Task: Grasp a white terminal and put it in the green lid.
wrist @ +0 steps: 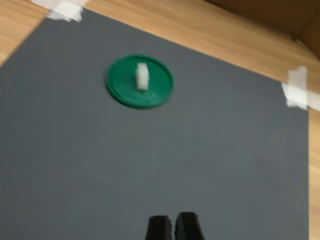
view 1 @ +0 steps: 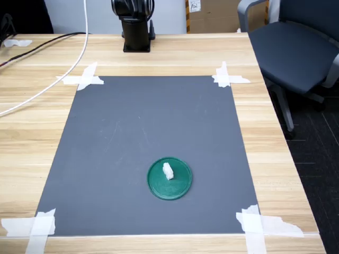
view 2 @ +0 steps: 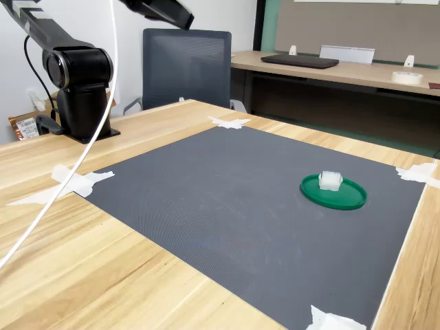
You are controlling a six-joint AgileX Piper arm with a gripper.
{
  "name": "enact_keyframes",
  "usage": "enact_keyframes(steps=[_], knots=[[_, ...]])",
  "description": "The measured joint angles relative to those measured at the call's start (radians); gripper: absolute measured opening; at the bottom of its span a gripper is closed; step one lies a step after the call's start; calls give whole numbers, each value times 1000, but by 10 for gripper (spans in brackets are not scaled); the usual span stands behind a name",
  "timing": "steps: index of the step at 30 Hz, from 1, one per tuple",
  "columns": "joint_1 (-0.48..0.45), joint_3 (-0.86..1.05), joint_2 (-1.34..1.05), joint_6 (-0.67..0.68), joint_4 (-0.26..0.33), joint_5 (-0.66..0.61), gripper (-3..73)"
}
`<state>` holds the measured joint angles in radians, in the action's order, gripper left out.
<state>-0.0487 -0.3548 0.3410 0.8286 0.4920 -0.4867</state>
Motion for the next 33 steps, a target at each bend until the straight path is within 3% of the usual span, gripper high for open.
enact_keyframes(steps=[7, 12, 18, 33], knots=[[-84, 138, -191, -1, 56, 21, -27], [-87, 231, -288, -39, 102, 148, -28], [-87, 303, -321, -43, 105, 257, -28], [-89, 358, -350, -43, 113, 274, -28]])
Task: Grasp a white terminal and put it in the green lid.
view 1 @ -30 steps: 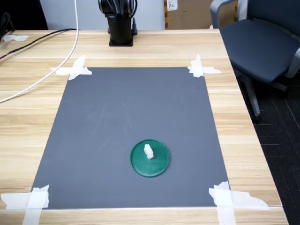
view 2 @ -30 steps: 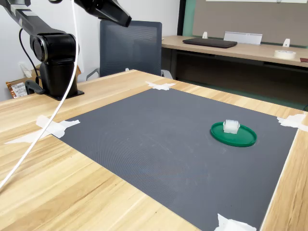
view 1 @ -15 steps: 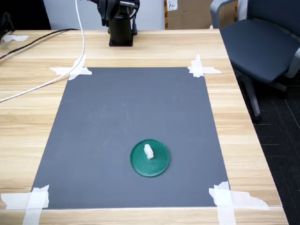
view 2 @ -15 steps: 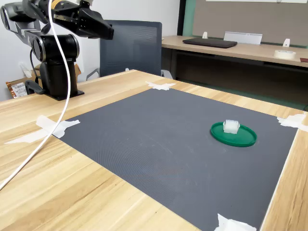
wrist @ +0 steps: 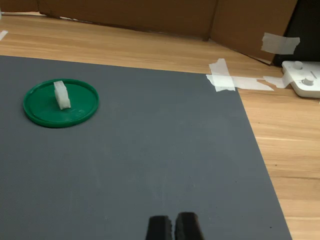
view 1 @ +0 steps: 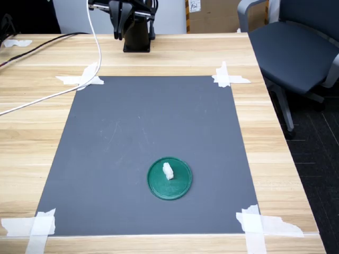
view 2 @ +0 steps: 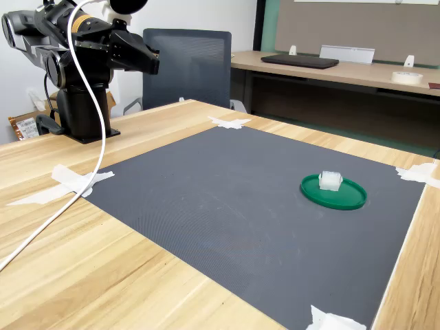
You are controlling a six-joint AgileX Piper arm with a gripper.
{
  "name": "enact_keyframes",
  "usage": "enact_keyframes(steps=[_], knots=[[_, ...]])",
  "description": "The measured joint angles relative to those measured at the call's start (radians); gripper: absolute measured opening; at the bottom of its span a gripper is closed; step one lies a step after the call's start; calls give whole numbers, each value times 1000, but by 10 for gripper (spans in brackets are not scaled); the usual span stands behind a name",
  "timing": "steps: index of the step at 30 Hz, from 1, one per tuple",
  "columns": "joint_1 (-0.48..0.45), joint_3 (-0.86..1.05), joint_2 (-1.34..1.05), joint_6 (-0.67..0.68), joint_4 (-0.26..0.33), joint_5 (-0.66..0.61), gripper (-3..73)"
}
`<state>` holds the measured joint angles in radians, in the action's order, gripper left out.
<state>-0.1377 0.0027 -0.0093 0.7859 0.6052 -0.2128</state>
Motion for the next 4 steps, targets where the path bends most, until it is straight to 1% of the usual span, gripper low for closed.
enact_keyframes(steps=[4], knots=[[0, 0, 0, 0, 0, 0, -28]])
